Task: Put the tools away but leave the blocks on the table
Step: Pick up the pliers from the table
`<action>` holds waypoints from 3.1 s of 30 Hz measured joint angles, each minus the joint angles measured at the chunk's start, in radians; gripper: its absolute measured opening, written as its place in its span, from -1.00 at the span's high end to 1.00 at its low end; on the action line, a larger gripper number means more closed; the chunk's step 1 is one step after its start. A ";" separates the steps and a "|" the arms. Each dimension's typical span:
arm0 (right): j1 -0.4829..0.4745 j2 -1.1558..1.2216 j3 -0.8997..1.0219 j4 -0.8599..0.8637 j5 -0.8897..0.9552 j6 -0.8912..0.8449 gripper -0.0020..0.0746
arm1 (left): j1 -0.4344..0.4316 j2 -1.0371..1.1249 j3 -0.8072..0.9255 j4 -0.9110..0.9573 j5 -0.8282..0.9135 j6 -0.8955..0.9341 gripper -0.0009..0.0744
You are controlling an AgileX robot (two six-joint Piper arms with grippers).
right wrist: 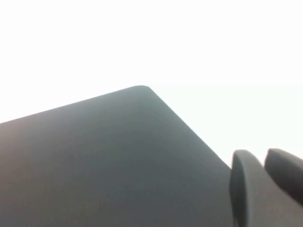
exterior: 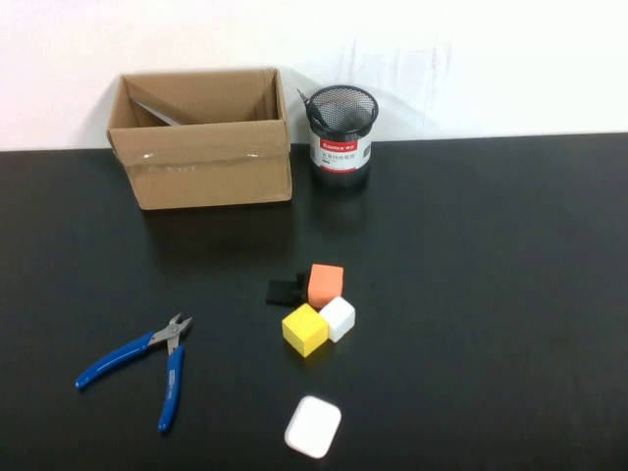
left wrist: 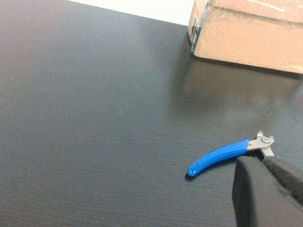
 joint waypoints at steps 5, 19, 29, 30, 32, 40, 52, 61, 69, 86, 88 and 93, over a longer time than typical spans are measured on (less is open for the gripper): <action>0.000 0.000 0.000 0.004 0.028 0.000 0.88 | 0.000 0.000 0.000 0.000 0.000 0.000 0.98; 0.000 0.000 0.000 0.006 0.046 0.002 0.88 | 0.000 0.000 0.000 0.094 0.002 0.043 0.98; 0.000 0.000 0.000 0.006 0.057 0.002 0.88 | 0.000 0.000 0.004 0.100 -0.645 0.004 0.98; 0.000 0.000 0.000 0.006 0.057 0.002 0.88 | 0.000 0.000 0.004 0.090 -0.760 0.022 0.98; 0.000 0.000 0.000 0.006 0.057 0.002 0.88 | 0.000 -0.002 0.001 0.038 -0.924 0.053 0.98; -0.003 0.000 0.000 0.007 0.057 0.002 0.88 | 0.000 0.101 -0.320 -0.370 -0.664 0.392 0.98; -0.003 0.000 0.000 0.007 0.058 0.002 0.88 | 0.000 0.997 -0.672 -0.424 -0.045 0.597 0.98; -0.003 0.000 0.000 0.007 0.058 0.002 0.88 | 0.000 1.696 -1.098 -0.406 0.471 0.661 0.22; -0.004 0.000 0.000 0.007 0.083 0.002 0.88 | -0.027 2.200 -1.515 -0.633 0.914 0.649 0.11; -0.004 0.000 0.000 0.007 0.090 0.002 0.88 | -0.106 1.995 -1.532 -0.513 0.643 0.716 0.99; -0.004 0.000 0.000 0.007 0.090 0.002 0.88 | -0.092 1.840 -1.519 -0.479 0.600 0.718 0.99; -0.004 0.000 0.000 0.007 0.090 0.002 0.88 | -0.069 1.444 -1.423 -0.474 0.516 0.791 0.99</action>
